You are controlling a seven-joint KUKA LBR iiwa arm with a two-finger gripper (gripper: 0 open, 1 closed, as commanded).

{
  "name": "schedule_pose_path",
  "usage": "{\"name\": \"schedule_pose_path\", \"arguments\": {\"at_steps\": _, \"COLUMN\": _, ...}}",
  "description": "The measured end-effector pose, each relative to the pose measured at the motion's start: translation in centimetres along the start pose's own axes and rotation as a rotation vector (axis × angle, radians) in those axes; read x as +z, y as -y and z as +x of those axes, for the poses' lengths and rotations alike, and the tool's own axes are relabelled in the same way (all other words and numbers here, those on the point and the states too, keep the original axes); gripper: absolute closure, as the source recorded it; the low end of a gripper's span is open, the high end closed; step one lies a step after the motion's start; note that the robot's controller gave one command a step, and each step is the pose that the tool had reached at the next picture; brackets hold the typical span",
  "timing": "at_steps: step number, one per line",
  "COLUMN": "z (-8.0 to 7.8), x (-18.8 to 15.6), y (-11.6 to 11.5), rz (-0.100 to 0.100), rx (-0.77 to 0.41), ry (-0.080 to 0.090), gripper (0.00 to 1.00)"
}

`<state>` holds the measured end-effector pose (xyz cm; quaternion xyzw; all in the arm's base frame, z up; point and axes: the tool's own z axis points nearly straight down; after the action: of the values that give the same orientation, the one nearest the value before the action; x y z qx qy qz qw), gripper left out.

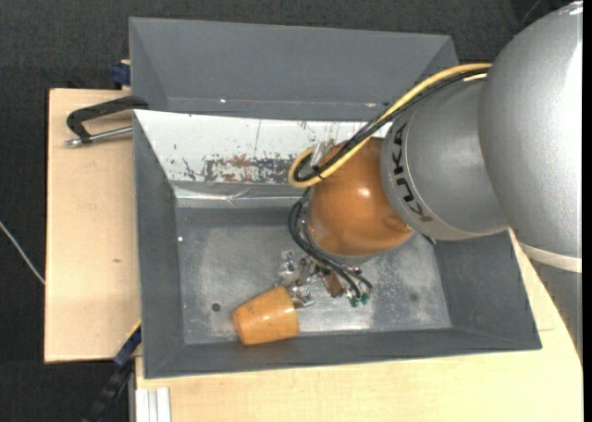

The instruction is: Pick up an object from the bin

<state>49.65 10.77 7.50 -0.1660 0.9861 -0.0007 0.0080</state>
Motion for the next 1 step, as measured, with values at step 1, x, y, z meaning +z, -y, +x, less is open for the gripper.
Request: {"name": "schedule_pose_path", "arguments": {"at_steps": 1, "z": -3.05, "x": -16.68, "y": -1.91, "rz": -0.005, "rx": -0.437, "ry": -0.001, "gripper": 1.0}}
